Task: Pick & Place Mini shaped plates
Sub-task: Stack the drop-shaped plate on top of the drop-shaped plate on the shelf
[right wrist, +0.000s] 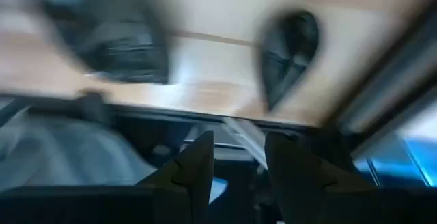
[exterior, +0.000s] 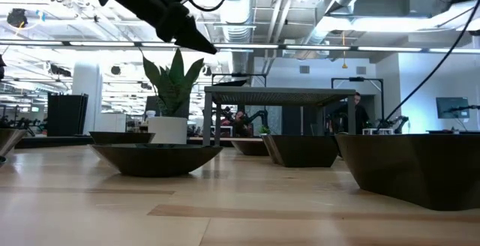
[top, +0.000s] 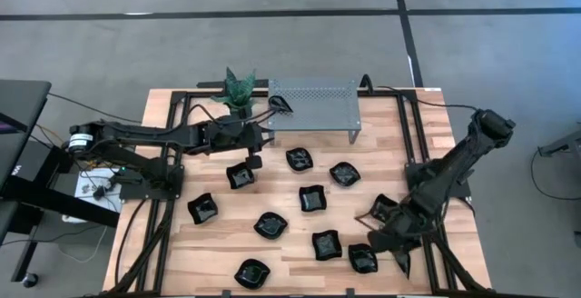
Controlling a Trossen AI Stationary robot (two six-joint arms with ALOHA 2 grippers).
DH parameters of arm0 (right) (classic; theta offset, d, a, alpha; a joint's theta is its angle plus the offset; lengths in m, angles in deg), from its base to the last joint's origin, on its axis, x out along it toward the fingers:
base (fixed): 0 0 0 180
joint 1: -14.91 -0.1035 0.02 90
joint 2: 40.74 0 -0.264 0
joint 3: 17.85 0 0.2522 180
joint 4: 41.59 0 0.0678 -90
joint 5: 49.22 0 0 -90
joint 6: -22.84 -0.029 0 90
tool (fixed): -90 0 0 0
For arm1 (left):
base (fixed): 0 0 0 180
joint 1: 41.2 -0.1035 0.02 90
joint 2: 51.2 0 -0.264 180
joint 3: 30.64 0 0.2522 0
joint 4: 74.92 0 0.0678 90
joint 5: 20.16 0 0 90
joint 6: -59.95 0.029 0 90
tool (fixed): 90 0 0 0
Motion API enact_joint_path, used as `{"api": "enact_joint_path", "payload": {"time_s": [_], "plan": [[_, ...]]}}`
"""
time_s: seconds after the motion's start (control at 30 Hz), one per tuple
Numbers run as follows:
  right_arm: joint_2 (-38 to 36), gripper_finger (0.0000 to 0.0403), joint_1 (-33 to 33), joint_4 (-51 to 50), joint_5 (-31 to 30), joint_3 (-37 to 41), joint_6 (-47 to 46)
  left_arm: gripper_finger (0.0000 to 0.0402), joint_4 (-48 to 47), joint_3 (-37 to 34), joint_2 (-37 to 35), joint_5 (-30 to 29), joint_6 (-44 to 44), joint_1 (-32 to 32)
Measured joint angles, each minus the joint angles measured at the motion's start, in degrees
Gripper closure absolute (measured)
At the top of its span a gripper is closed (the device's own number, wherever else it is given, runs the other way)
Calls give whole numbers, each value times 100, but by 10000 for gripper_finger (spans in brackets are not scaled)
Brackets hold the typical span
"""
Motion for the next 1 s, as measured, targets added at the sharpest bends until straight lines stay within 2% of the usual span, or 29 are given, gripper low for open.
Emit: {"api": "enact_joint_path", "payload": {"time_s": [0.07, 0.33, 0.63, 0.8, 1.0], "plan": [[135, 275, -117, 60, 135, 1, -287, 300, 5, 0, 0, 0, 0, 38], [1063, 275, -290, 1242, 129, 1, -221, 300, 464, 0, 0, 4, -2, 103], [2050, 275, -648, 1465, 155, 3, -516, 300, 1334, 1, -2, -1, 0, 101], [2217, 275, -717, 1503, 417, 1, -477, 300, 1583, 2, -2, -2, 0, 103], [2034, 275, -759, 1349, 744, -101, -446, 300, 1667, 2, -2, -3, 1, 103]]}}
